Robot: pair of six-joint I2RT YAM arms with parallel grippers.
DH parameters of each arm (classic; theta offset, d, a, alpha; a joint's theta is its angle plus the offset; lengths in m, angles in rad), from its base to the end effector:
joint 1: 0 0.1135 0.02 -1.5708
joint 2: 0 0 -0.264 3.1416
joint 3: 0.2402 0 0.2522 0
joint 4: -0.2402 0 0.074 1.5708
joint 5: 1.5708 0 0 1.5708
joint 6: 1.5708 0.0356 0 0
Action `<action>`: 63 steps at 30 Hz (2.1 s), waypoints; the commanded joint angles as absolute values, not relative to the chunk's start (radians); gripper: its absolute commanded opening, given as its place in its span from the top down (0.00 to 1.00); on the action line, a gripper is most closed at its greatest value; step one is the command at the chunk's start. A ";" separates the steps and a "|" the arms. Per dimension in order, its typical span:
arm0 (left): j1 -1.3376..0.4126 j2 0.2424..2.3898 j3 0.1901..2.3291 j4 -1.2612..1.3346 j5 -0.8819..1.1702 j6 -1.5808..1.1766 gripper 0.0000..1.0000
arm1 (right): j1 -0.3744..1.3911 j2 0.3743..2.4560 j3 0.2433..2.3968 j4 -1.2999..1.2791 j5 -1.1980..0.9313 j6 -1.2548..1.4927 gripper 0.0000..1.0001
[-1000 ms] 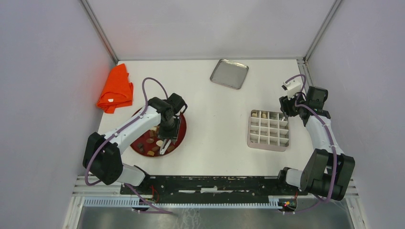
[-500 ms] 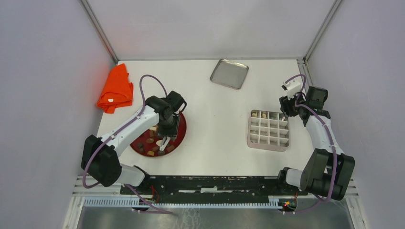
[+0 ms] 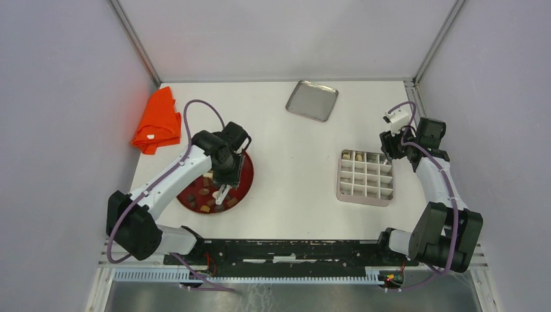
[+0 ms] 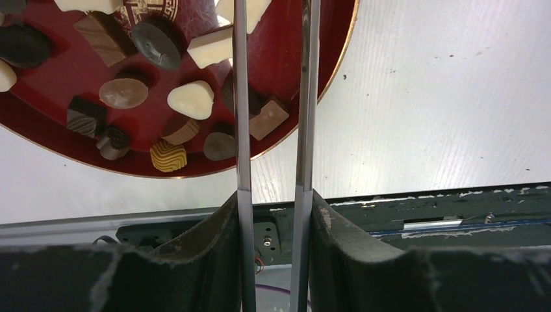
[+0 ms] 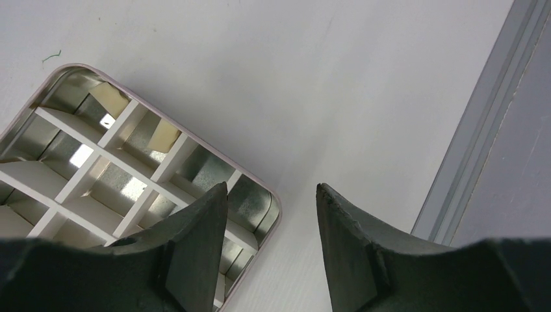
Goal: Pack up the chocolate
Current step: Pick up the fake chocolate from the plate, then place the fake chocolate in the packing box.
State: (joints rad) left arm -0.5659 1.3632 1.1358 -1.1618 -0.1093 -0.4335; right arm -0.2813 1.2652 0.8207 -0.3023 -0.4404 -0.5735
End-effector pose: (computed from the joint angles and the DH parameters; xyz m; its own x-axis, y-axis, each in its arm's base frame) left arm 0.2026 -0.1241 0.2675 -0.9703 0.1217 -0.2090 0.1199 0.9926 0.0215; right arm 0.2592 -0.0591 0.2420 -0.5214 -0.3602 -0.7736 -0.3956 0.9053 -0.1549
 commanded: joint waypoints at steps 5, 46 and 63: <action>-0.563 1.200 1.175 -1.027 0.105 -0.454 0.98 | -0.279 1.263 0.825 -0.296 -0.486 -0.586 0.41; -1.055 2.048 1.686 -0.212 0.213 -0.412 0.98 | -0.341 1.164 0.785 -0.099 -0.180 -0.368 0.29; -1.060 2.117 1.769 -0.354 0.126 -0.315 0.96 | -0.341 1.172 0.781 -0.099 -0.200 -0.380 0.29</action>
State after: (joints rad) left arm -1.0534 2.1063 1.6947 -0.3573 0.1402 -0.3733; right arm -0.3370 1.1725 0.7868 -0.1280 -0.2008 -0.3744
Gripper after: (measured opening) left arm 0.408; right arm 0.715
